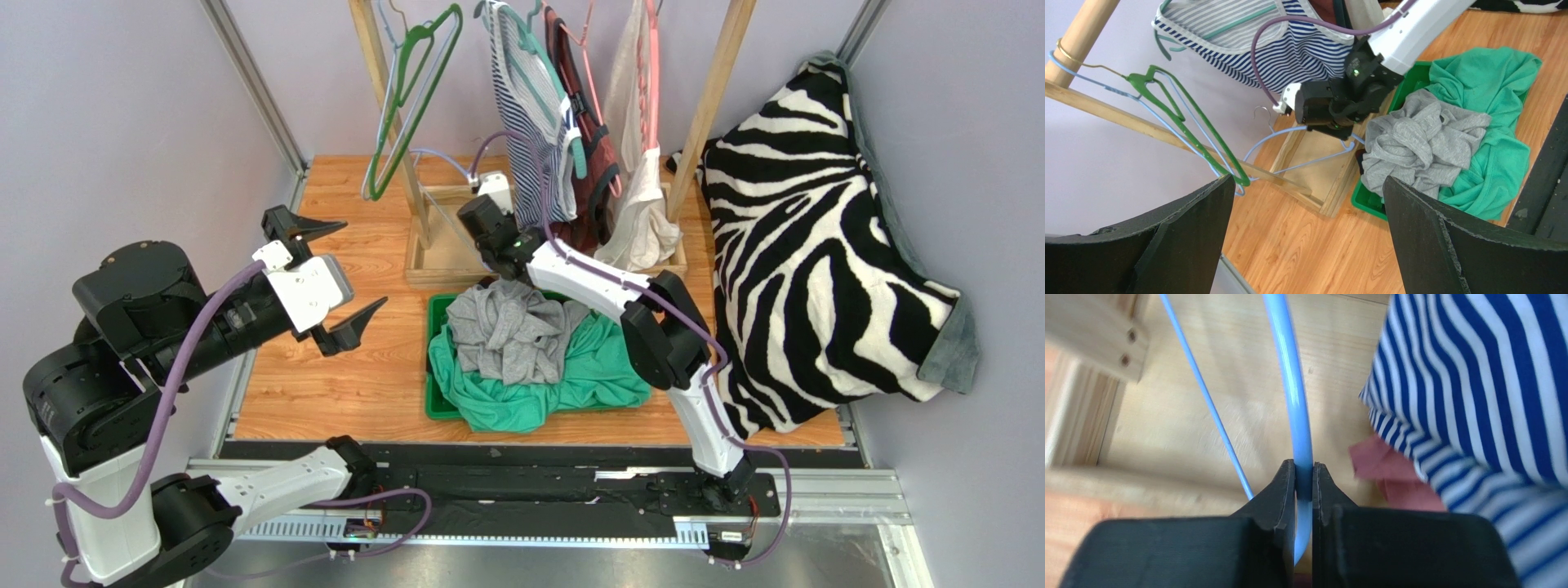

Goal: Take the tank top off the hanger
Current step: Pick up the hanger at the center of the board.

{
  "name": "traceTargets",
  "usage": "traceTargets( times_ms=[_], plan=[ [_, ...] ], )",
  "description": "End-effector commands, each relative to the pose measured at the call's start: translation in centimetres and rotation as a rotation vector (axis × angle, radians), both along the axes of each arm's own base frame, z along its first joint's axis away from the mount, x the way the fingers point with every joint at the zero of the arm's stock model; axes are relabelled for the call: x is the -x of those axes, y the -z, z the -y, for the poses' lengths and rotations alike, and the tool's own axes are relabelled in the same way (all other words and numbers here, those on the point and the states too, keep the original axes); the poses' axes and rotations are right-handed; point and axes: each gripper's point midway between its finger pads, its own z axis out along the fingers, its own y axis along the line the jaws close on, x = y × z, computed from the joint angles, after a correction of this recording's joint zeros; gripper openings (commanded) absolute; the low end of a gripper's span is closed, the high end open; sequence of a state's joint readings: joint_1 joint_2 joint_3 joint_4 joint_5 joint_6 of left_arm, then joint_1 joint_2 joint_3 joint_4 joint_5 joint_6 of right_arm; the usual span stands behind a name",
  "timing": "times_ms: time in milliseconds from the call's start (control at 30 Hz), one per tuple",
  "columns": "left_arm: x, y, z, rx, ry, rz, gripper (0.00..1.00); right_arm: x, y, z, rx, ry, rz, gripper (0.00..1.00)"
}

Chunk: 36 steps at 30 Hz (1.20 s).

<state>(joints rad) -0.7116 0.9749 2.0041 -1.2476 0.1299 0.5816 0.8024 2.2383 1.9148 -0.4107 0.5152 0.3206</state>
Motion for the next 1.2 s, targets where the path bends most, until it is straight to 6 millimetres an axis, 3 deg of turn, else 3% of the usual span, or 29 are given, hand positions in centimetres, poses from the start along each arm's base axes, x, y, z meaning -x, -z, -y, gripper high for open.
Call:
traceTargets(
  times_ms=[0, 167, 233, 267, 367, 500, 600, 733, 1067, 1167],
  plan=[
    [0.8, -0.9, -0.4, 0.038, 0.007, 0.016, 0.99, 3.4, -5.7, 0.0, 0.133, -0.007, 0.157, 0.0],
    [0.8, -0.6, -0.6, 0.033, 0.0, 0.018, 0.99, 6.0, -11.2, 1.5, 0.158, 0.024, 0.268, 0.0],
    [0.9, -0.6, -0.7, 0.036, -0.001, 0.02, 0.99, 6.9, -12.2, 1.9, 0.168, 0.031, 0.291, 0.0],
    [0.9, -0.6, -0.6, 0.035, 0.001, 0.017, 0.99, 7.5, -13.4, 2.9, 0.183, 0.048, 0.314, 0.0],
    [1.1, -0.7, -0.7, 0.041, 0.004, 0.024, 0.99, 8.3, -15.7, 4.4, 0.216, 0.073, 0.366, 0.0],
    [1.3, -0.8, -0.9, 0.046, 0.001, 0.028, 0.99, 9.6, -20.5, 6.4, 0.236, 0.09, 0.442, 0.0],
    [1.4, -1.0, -1.0, 0.052, 0.0, 0.032, 0.99, 9.9, -22.7, 7.0, 0.261, 0.084, 0.479, 0.0],
    [1.6, -1.3, -1.3, 0.06, -0.006, 0.044, 0.99, 10.6, -25.7, 6.8, 0.287, 0.068, 0.551, 0.0],
    [1.8, -1.3, -1.9, 0.064, -0.021, 0.052, 0.99, 13.7, -29.2, 4.2, 0.383, -0.031, 0.706, 0.0],
    [1.8, -1.2, -1.9, 0.064, -0.024, 0.052, 0.99, 14.6, -31.4, 4.1, 0.364, -0.025, 0.758, 0.0]
  ],
)
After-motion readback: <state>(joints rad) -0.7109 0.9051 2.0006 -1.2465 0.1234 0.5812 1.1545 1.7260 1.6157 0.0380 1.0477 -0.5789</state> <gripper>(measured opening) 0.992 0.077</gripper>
